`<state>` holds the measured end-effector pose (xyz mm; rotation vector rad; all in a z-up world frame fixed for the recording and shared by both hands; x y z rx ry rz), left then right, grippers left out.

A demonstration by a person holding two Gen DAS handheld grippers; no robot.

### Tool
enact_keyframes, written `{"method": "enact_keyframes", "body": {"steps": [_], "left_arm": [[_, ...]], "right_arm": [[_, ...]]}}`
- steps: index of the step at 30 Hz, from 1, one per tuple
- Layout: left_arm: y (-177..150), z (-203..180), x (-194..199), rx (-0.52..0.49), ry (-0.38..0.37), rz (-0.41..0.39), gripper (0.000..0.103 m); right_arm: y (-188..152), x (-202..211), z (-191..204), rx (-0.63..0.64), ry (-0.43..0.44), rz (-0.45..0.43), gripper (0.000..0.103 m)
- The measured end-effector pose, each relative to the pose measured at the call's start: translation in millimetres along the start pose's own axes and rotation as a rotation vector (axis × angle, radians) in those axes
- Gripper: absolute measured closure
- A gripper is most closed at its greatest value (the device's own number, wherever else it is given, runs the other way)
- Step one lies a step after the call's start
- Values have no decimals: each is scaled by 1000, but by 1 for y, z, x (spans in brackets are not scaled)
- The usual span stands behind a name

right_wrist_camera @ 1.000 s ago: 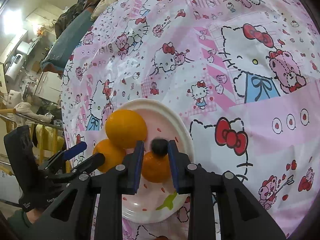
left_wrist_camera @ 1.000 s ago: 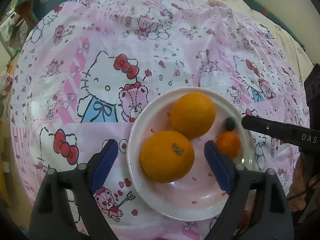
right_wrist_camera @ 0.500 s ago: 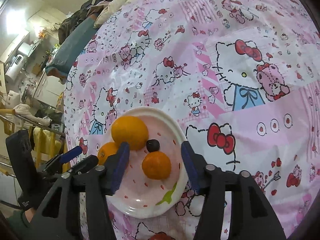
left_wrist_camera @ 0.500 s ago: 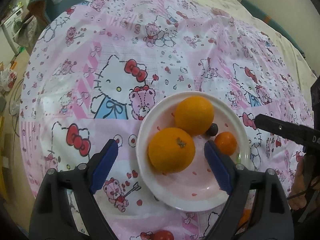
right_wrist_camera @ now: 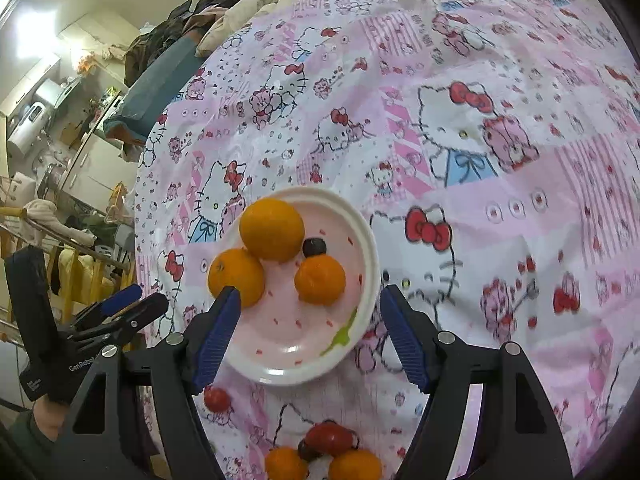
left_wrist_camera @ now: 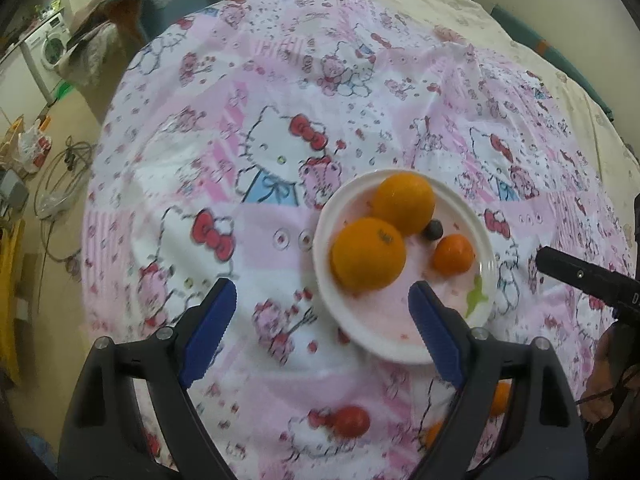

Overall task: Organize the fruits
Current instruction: 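Grasp a red cherry tomato with the left gripper while the right gripper moves toward the tangerines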

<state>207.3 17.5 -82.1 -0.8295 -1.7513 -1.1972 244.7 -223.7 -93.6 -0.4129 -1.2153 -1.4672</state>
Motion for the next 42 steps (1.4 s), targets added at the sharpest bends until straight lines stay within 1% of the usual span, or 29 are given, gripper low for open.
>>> {"method": "enact_keyframes", "body": {"steps": [3, 8, 9, 10, 12, 17, 19, 20, 21, 23, 26, 28, 29, 30, 32, 33, 34, 36, 39, 42], "left_arm": [[-10, 8, 8, -11, 23, 8, 17], [-34, 13, 16, -33, 20, 39, 17], [-41, 12, 15, -48, 17, 53, 17], [-51, 10, 10, -76, 16, 87, 17], [-63, 8, 3, -97, 21, 123, 18], [-84, -1, -15, -154, 35, 172, 20], [-89, -3, -21, -176, 47, 184, 28], [-92, -4, -24, -180, 44, 200, 38], [-95, -4, -27, -179, 38, 221, 42], [-100, -6, -34, -185, 36, 254, 42], [-106, -11, -40, -222, 53, 264, 49], [-109, -15, -44, -248, 73, 266, 51], [-111, -16, -47, -261, 85, 265, 54], [-112, -17, -49, -271, 91, 264, 60], [-114, -18, -52, -286, 105, 268, 65], [-115, -19, -54, -295, 112, 266, 66], [-115, -19, -54, -298, 109, 265, 67], [-117, -22, -54, -302, 92, 268, 78], [-119, -26, -52, -314, 92, 260, 78], [-119, -26, -46, -301, 80, 264, 78]], "right_arm": [[-10, 7, 5, 0, -1, 0, 28], [-25, 17, 15, 7, 0, -5, 28], [-28, 19, 16, 5, 1, -5, 28], [-32, 21, 18, 0, 2, -4, 28], [-40, 26, 18, -17, 8, -1, 28], [-61, 35, 16, -69, 19, 9, 28], [-69, 38, 15, -77, 13, 11, 28], [-74, 39, 14, -81, 7, 14, 28], [-78, 41, 13, -87, 2, 16, 27], [-86, 43, 11, -99, -3, 20, 27], [-95, 46, 6, -110, -19, 26, 26], [-100, 45, 3, -114, -26, 38, 26], [-103, 44, 2, -115, -30, 48, 26], [-105, 43, 1, -115, -33, 54, 26], [-108, 42, -2, -113, -42, 67, 26], [-108, 41, -2, -111, -44, 71, 26], [-109, 41, -3, -111, -46, 75, 26], [-109, 40, -3, -112, -44, 78, 26], [-108, 39, -1, -104, -42, 77, 26], [-108, 37, 1, -97, -41, 84, 26]]}}
Point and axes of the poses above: each gripper's, at about its wrist camera, not at the fingertips, and x roughly against the way its jaws point, z to its left, y to its top, the point moved 5 cm from there along -x, roughly the way its jaws point, and after that the axes turned 14 degrees about x, right-handed, at the moved point
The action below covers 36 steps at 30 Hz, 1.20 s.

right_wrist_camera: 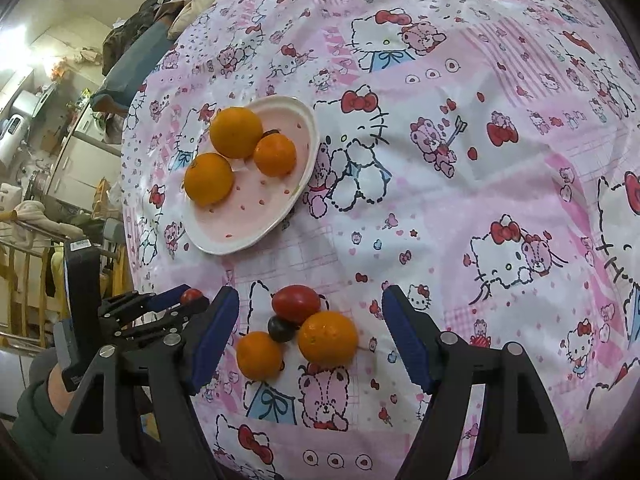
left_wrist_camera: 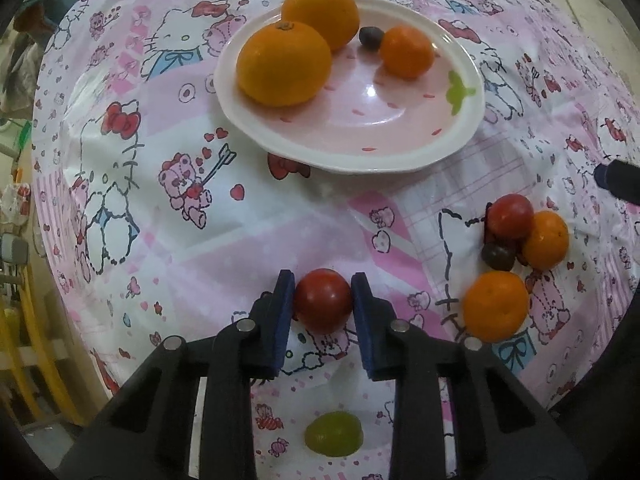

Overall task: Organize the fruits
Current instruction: 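Grasp a red cherry tomato with the left gripper while the right gripper moves toward the tangerines, then grasp another red cherry tomato with the right gripper while the left lifts its tomato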

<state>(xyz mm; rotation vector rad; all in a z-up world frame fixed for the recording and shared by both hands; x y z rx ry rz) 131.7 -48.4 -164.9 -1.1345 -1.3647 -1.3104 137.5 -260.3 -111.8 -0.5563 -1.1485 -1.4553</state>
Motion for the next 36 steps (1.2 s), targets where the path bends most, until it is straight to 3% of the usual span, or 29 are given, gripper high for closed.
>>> {"method": "enact_keyframes", "body": {"steps": [7, 13, 15, 20, 26, 29, 30, 36], "left_arm": [[3, 18, 53, 84, -82, -57, 78], [1, 40, 85, 134, -96, -104, 78], [3, 44, 82, 165, -121, -98, 78], [4, 54, 76, 209, -125, -101, 78], [7, 47, 77, 214, -153, -107, 78], [6, 42, 76, 204, -167, -99, 78], [7, 41, 75, 204, -170, -95, 78], [9, 43, 77, 221, -160, -104, 78]], "right_arm": [[1, -6, 0, 1, -3, 23, 26], [0, -36, 6, 20, 36, 138, 30], [1, -48, 13, 61, 33, 177, 38], [3, -65, 20, 160, -87, 229, 40], [-2, -81, 27, 195, -90, 280, 44], [-1, -83, 28, 213, -103, 281, 54], [0, -83, 28, 213, -94, 277, 63], [3, -76, 33, 216, -58, 241, 63]]}}
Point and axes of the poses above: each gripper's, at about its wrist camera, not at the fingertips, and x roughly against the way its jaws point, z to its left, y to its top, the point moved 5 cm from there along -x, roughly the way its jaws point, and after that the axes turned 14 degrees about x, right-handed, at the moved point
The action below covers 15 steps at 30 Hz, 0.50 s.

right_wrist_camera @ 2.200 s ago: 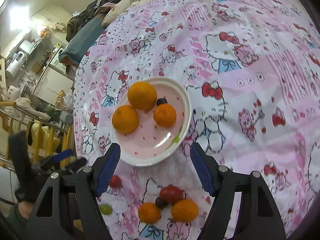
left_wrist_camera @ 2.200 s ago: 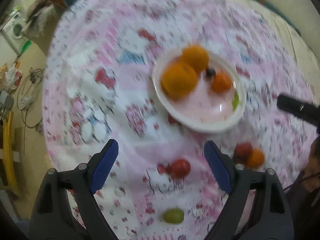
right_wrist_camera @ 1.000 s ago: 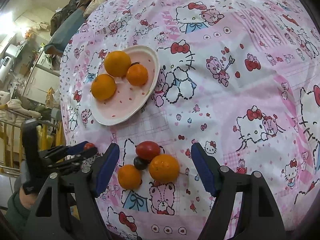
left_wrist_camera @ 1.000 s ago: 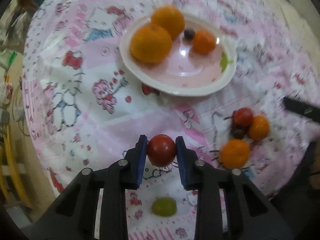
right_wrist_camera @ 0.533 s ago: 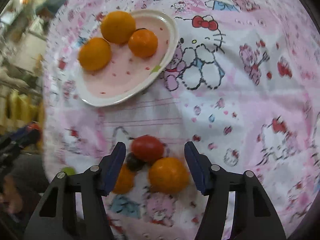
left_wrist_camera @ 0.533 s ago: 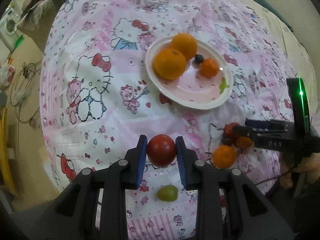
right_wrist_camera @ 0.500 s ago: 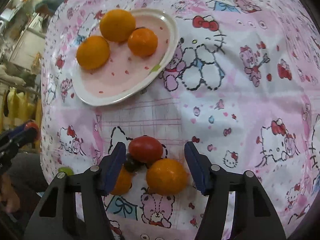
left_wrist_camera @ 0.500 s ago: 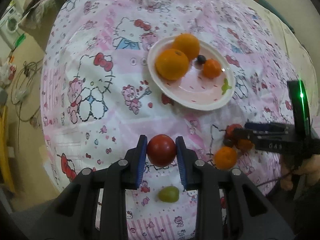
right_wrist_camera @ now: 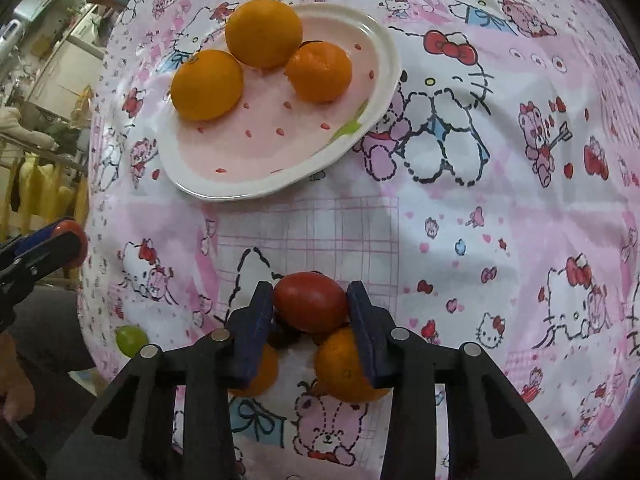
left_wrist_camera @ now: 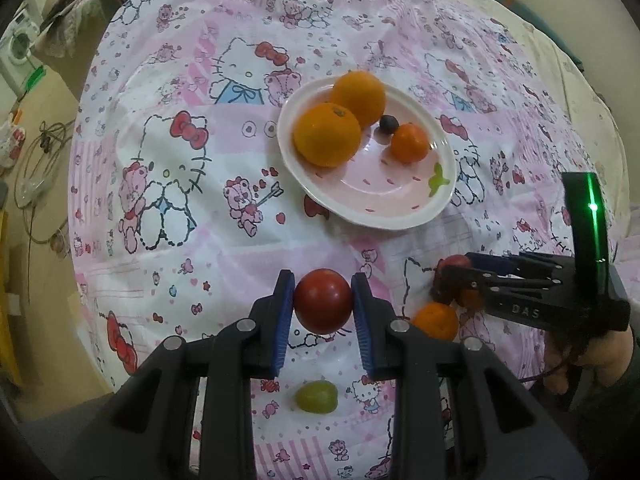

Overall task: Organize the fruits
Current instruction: 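Grasp another red cherry tomato with the right gripper while the left lifts its tomato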

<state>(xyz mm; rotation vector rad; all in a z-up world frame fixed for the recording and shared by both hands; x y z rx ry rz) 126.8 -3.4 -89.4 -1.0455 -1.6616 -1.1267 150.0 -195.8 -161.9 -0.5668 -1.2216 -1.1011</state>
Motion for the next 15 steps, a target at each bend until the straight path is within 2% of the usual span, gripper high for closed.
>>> {"method": "enact_keyframes", "body": {"steps": [15], "left_arm": [[1, -11, 0, -1, 27, -27, 78]], "right_arm": [[3, 42, -5, -58, 69, -148, 63]]}}
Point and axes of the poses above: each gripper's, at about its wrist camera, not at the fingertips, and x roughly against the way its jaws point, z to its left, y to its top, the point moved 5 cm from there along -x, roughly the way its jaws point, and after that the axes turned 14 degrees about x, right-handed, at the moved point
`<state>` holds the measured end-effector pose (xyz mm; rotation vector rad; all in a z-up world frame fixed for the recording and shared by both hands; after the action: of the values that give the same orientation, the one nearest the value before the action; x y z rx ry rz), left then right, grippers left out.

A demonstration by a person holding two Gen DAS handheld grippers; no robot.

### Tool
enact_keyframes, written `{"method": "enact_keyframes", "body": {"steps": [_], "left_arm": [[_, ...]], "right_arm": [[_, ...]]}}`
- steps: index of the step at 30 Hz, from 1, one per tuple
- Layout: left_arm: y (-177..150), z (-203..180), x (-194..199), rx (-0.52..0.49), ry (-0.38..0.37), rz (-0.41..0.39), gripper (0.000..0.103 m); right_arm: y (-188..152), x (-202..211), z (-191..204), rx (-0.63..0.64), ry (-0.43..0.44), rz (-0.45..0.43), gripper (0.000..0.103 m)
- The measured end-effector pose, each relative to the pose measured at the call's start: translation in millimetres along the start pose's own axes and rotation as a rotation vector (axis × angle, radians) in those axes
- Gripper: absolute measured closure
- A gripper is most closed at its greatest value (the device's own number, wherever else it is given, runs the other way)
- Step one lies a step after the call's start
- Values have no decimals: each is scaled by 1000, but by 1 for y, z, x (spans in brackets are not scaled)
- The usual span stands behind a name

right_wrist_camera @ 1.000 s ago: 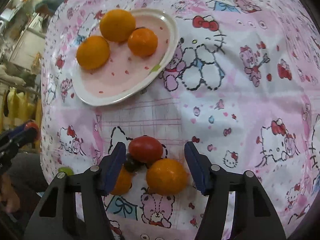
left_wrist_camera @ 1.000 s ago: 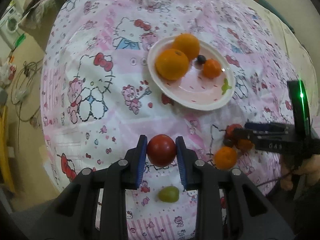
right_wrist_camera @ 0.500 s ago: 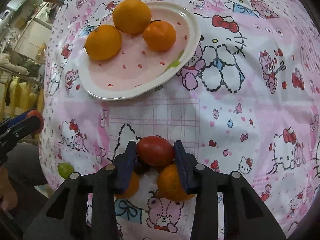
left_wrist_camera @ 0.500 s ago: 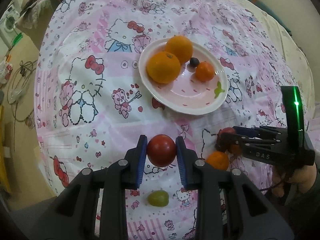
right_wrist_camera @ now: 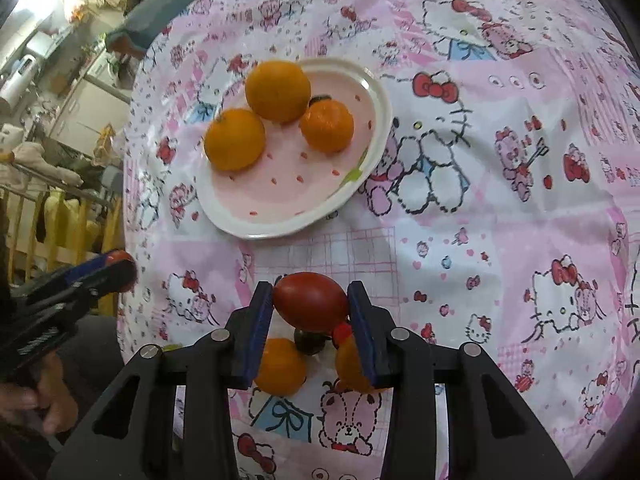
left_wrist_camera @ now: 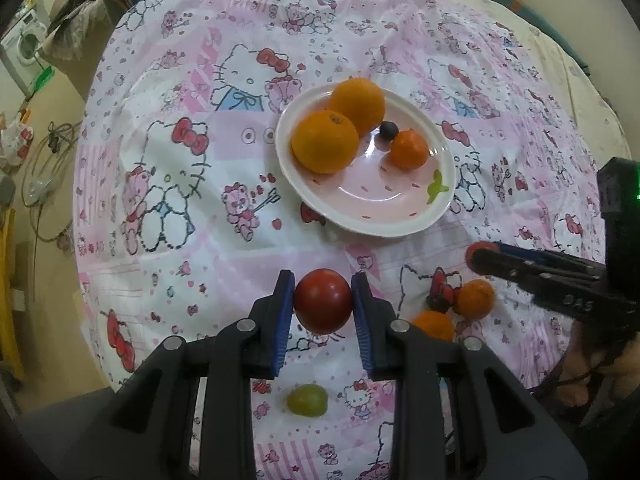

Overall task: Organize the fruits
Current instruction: 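Grasp another red cherry tomato with the right gripper while the left lifts its tomato, then carry the tomato onto the plate and open the right gripper while the left carries its tomato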

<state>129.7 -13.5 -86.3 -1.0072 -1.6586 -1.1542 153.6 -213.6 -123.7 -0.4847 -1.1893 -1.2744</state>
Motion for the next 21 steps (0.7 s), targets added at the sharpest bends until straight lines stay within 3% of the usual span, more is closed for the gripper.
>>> {"method": "enact_keyframes", "body": {"steps": [5, 15, 21], "left_arm": [[3, -2, -9, 9, 4, 28, 78], [35, -25, -7, -42, 18, -15, 78], [52, -39, -14, -85, 34, -30, 78]], "right_arm": [[11, 19, -5, -24, 17, -80, 63], [35, 47, -22, -62, 26, -201, 63], [52, 53, -32, -64, 26, -232, 63]]}}
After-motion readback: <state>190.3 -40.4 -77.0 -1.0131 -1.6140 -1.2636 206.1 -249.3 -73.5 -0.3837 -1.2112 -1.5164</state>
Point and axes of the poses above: each gripper's, at about its wrist camera, not at the fingertips, and x roughly against the way its jaws point, z to its left, y to its top, the point moved 5 cm from there along -x, roughly the way its jaws point, and after that the axes turned 14 degrees about x, right-handed, at the moved point
